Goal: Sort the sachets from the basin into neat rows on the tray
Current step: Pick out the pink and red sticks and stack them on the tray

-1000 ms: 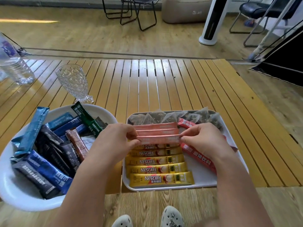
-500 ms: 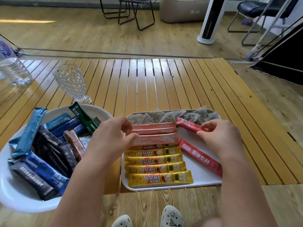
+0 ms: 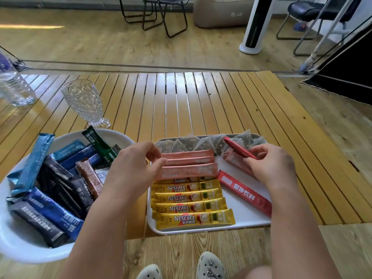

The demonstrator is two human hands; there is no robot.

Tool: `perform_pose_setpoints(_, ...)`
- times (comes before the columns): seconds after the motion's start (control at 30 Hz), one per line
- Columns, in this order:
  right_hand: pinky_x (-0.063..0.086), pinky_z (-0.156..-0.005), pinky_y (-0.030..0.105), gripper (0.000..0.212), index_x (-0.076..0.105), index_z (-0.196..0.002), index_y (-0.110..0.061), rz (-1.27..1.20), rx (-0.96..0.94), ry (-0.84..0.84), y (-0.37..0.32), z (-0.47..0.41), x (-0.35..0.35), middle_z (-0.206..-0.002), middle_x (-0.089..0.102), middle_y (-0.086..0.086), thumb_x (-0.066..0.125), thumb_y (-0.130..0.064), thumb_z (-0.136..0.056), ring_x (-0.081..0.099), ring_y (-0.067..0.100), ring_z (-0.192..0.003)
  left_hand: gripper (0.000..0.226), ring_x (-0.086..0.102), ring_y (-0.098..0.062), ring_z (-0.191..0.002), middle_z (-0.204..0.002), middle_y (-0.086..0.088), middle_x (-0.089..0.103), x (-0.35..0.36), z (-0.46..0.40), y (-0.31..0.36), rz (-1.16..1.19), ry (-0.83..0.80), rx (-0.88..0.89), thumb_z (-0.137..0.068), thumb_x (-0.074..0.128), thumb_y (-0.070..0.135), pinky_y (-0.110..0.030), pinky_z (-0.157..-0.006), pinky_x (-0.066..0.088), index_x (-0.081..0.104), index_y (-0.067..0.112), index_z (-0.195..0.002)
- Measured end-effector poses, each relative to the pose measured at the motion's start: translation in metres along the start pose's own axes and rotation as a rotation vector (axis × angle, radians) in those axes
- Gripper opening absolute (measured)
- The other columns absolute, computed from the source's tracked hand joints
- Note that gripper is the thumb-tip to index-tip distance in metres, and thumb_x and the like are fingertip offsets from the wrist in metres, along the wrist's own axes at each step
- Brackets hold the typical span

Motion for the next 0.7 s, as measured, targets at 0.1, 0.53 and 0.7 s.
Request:
perform_pose_setpoints(0.1, 0.043, -0.067, 0.028, 0.015, 0.065, -0.09, -0.027, 0.007, 0.013, 0.093, 0.001, 0.001, -0.01, -0.101, 0.066, 0.007, 0.073, -0.019, -0.08, 0.058, 0.024, -0.088, 0.011, 0.055, -0.002, -0.072, -0.08, 0.013, 0.06, 0.001, -0.001, 0.001, 0.002, 0.004, 0.007, -0.085, 0.069, 0.035, -0.015, -0.058, 0.038, 0.064, 0.025, -0.089)
perform_pose_setpoints(0.53, 0.044, -0.069, 0.029, 0.03, 0.07, -0.111, -0.026, 0.108, 0.112, -0.116, 0.006, 0.014, 0.015, -0.106, 0.067, 0.003, 0.074, -0.024, -0.081, 0.058, 0.02, -0.086, 0.012, 0.057, -0.003, -0.072, -0.079, 0.012, 0.062, 0.0, 0.0, 0.002, 0.012, 0.012, 0.031, -0.086, 0.068, 0.035, -0.017, -0.061, 0.043, 0.064, 0.025, -0.089)
perform_pose_setpoints(0.7, 0.039, -0.056, 0.022, 0.016, 0.063, -0.087, -0.025, 0.098, -0.02, -0.068, -0.008, 0.014, 0.007, -0.091, 0.067, 0.0, 0.073, -0.019, -0.076, 0.058, 0.016, -0.079, 0.011, 0.056, -0.003, -0.071, -0.077, 0.013, 0.061, -0.002, 0.0, 0.004, 0.032, 0.015, 0.031, -0.086, 0.068, 0.034, -0.015, -0.06, 0.041, 0.065, 0.024, -0.089)
Point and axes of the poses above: each hand's wrist, its own z-axis away from the middle knuckle, its own x-axis out of the palm, y = z × x, the point moved 9 cm from there along -z, towards the middle knuckle
